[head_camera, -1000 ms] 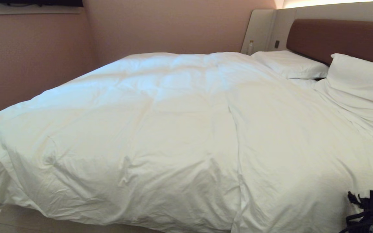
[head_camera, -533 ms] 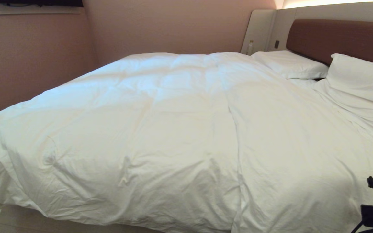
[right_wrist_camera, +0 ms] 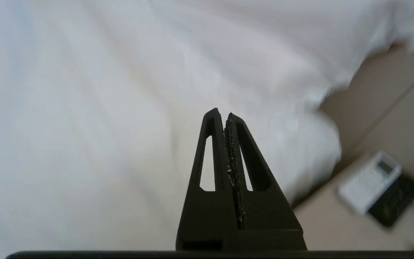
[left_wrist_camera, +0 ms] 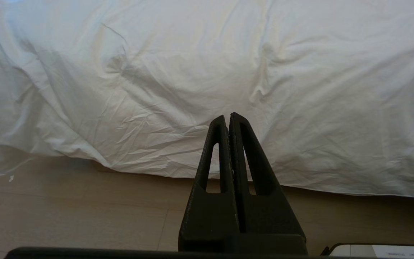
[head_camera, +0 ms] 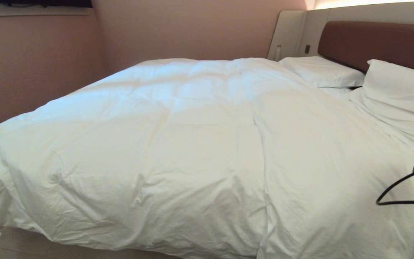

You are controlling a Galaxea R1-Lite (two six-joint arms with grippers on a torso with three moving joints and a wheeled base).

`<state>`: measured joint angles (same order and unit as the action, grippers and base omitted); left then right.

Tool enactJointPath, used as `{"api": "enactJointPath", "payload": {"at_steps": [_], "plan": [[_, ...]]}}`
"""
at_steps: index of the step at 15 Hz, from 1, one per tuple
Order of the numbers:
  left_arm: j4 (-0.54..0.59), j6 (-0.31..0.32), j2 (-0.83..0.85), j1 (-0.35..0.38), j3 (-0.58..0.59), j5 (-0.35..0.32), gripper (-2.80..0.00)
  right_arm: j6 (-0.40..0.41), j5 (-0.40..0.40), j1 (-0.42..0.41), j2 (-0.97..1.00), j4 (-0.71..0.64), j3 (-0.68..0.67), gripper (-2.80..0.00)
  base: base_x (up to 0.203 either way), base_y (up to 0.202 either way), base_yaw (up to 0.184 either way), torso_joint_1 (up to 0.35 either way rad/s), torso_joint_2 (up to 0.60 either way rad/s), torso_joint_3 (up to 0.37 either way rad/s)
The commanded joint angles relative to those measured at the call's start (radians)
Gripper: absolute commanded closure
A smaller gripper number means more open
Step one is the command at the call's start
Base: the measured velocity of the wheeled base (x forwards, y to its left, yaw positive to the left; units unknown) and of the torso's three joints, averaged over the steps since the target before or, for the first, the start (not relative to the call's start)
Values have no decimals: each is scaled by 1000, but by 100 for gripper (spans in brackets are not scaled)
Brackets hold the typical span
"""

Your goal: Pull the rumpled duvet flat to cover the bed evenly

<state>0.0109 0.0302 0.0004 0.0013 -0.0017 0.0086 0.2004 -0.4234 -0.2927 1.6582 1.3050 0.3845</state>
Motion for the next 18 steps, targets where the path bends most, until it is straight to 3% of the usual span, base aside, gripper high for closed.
{"api": "enactJointPath", "payload": {"at_steps": [1, 3, 6, 8, 10, 14, 18], "plan": [[0, 0, 0, 0, 0, 1, 0, -8, -18, 22, -119, -75, 96, 0, 0, 0, 0, 0, 0, 0], [0, 0, 0, 0, 0, 1, 0, -58, -65, 76, -228, -288, 220, 0, 0, 0, 0, 0, 0, 0], [0, 0, 0, 0, 0, 1, 0, -205, -92, 163, -363, -718, 374, 0, 0, 0, 0, 0, 0, 0], [0, 0, 0, 0, 0, 1, 0, -329, -78, 214, -430, -1000, 488, 0, 0, 0, 0, 0, 0, 0], [0, 0, 0, 0, 0, 1, 0, -443, -5, 246, -515, -1229, 577, 0, 0, 0, 0, 0, 0, 0], [0, 0, 0, 0, 0, 1, 0, -502, 180, 257, -691, -1455, 615, 0, 0, 0, 0, 0, 0, 0], [0, 0, 0, 0, 0, 1, 0, -493, 208, 256, -836, -1571, 617, 0, 0, 0, 0, 0, 0, 0]]}}
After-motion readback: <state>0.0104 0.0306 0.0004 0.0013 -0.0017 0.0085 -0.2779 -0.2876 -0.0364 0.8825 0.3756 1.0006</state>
